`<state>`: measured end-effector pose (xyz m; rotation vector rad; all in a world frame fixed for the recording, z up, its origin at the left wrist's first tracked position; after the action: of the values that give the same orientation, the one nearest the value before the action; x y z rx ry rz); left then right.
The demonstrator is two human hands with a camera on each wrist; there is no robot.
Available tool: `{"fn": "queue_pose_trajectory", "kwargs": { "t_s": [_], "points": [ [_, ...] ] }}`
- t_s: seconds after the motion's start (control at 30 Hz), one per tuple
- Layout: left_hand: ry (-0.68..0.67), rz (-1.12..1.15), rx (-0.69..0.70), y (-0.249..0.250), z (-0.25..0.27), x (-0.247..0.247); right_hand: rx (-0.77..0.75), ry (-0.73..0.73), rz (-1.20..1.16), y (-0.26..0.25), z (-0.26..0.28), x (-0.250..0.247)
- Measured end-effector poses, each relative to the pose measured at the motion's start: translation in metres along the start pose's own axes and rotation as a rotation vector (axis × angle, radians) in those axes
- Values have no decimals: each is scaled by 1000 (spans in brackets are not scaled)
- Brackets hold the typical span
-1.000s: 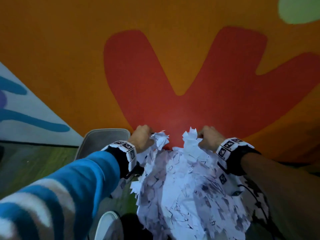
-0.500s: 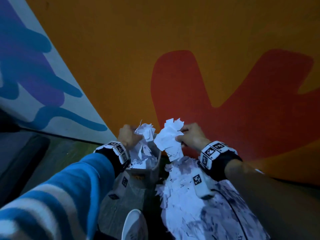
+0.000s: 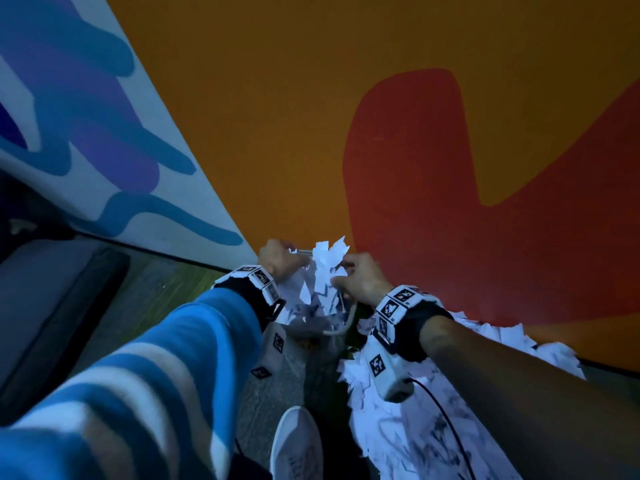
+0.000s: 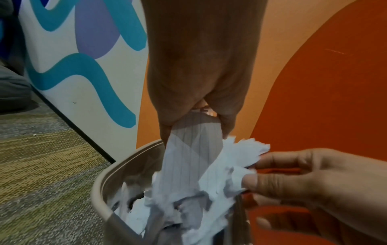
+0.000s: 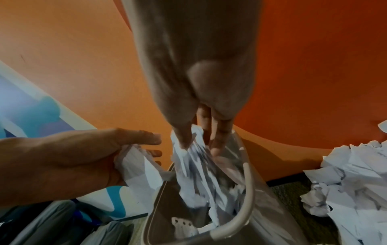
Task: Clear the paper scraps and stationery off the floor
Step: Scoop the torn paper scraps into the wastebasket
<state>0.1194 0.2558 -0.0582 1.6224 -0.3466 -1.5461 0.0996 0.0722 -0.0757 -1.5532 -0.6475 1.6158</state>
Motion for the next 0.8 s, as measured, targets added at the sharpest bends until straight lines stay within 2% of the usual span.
{"fn": "queue_pose_trajectory", "kwargs": {
  "t_s": [0.2, 0.37, 0.57, 0.67, 0.8],
  "points": [
    [2, 100, -64, -4, 2, 0, 56, -76, 113, 17, -1, -4],
    [-10, 101, -44, 8, 7, 5, 39, -123, 98, 19, 7, -33],
    [-134, 31, 104, 45, 29, 33, 28, -46, -11, 25, 12, -72],
    [-179, 0, 186, 62, 44, 54, -19, -53, 66, 36, 14, -96],
    [-328, -91, 316, 80, 77, 98, -24, -59, 326, 83, 18, -132]
  ]
}}
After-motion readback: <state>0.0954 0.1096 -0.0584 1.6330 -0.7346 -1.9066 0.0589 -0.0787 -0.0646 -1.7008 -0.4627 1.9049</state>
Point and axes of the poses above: each hand's wrist, its own z-axis away from the middle knuckle, its own x-axis out of the palm, y = z × x, the point moved 3 cm from there along -z, towards the middle knuckle, and after that the axes turned 15 degrees about y, right-handed, at the moved point
